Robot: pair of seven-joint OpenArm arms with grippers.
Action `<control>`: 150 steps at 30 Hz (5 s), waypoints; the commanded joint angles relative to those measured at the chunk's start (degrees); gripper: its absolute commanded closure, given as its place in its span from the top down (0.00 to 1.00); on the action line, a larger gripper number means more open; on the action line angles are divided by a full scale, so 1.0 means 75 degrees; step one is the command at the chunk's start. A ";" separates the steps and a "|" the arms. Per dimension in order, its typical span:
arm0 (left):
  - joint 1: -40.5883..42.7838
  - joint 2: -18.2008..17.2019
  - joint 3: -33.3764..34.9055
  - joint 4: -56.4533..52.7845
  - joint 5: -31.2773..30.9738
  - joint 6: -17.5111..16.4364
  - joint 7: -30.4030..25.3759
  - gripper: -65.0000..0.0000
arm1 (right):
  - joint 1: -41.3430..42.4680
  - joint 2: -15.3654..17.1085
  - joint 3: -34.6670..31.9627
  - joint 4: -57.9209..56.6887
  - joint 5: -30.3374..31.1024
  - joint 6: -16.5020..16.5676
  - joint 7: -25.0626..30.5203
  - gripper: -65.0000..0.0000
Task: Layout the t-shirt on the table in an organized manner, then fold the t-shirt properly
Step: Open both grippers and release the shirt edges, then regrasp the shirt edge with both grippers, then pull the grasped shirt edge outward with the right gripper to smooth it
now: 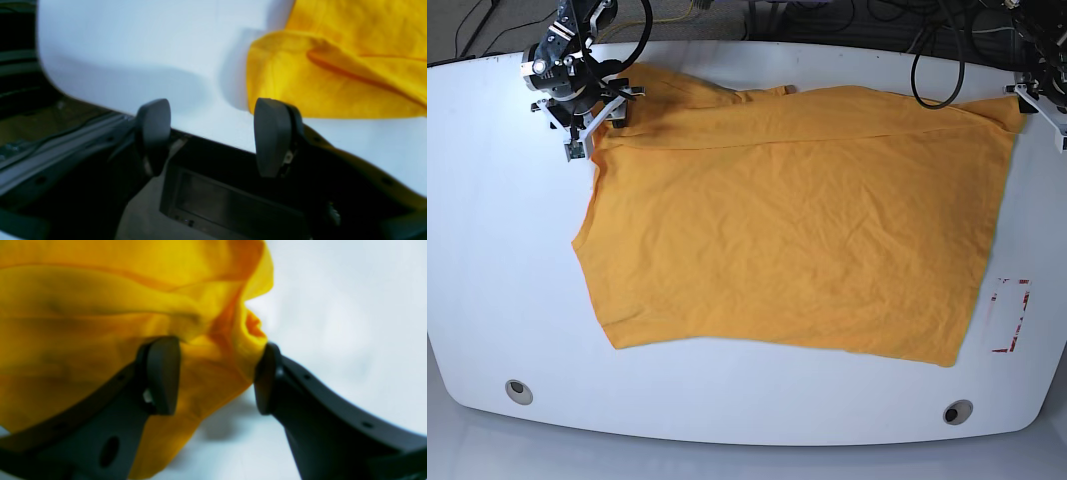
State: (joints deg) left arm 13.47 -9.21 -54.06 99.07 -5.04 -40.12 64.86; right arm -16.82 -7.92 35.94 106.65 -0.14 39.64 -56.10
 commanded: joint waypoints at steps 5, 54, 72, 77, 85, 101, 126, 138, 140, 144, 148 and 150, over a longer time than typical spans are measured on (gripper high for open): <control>-0.0033 -0.0137 0.0111 -0.0239 -0.0037 0.0016 -0.0308 0.57 | -0.0049 -0.0028 -0.0016 -0.0043 -0.0139 0.0048 -0.0321 0.49; -0.0009 -0.0536 0.0814 -0.0919 -0.0624 0.0016 -0.0308 0.57 | -0.0037 -0.0028 -0.0004 -0.0019 -0.0139 0.0048 -0.0321 0.49; -0.0033 -0.0571 0.1365 -0.1259 -0.0635 0.0016 -0.0308 0.35 | -0.0026 -0.0028 -0.0004 -0.0031 -0.0139 0.0048 -0.0321 0.48; -0.0033 -0.0571 0.1377 -0.1364 -0.0612 0.0016 -0.0320 0.01 | -0.0026 -0.0028 -0.0004 -0.0019 -0.0139 0.0048 -0.0321 0.48; 0.0003 -0.0571 0.1353 -0.0884 -0.0635 0.0016 -0.0320 0.00 | -0.0061 -0.0028 0.0019 0.0004 -0.0139 0.0048 -0.0321 0.16; 0.0178 -0.0571 0.1365 0.1261 -0.0635 0.0016 0.0465 0.00 | -0.0342 -0.0028 -0.0028 0.0883 -0.0151 0.0048 -0.1224 0.03; 0.0155 -0.0571 0.1389 0.1742 -0.0612 0.0016 0.0536 0.00 | 0.0678 0.0840 -0.0028 0.0918 -0.0174 0.0048 -0.2197 0.40; 0.0143 -0.0571 0.1705 0.1742 -0.0600 0.0016 0.0536 0.00 | 0.1885 0.1531 -0.0321 0.0063 -0.0151 0.0048 -0.2244 0.50; 0.0132 -0.0571 0.1705 0.1742 -0.0600 0.0016 0.0536 0.00 | 0.1885 0.1531 -0.0344 0.0203 -0.0151 0.0048 -0.2267 0.56; 0.0132 -0.0571 0.1705 0.1742 -0.0600 0.0016 0.0536 0.00 | 0.1674 0.1496 -0.0297 0.0766 -0.0151 0.0048 -0.2595 0.70; 0.0132 -0.0571 0.1705 0.1742 -0.0600 0.0016 0.0536 0.00 | 0.1322 0.1238 -0.0321 0.1235 -0.0116 0.0048 -0.2759 0.78; 0.0132 -0.0571 0.1705 0.1742 -0.0600 0.0016 0.0536 0.00 | 0.1123 0.1015 -0.0286 0.1293 0.0072 0.0048 -0.2759 0.79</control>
State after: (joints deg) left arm 14.74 -12.58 -41.08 111.18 -9.72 -40.32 69.41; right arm -7.46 1.02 33.67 115.20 -1.26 40.07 -76.82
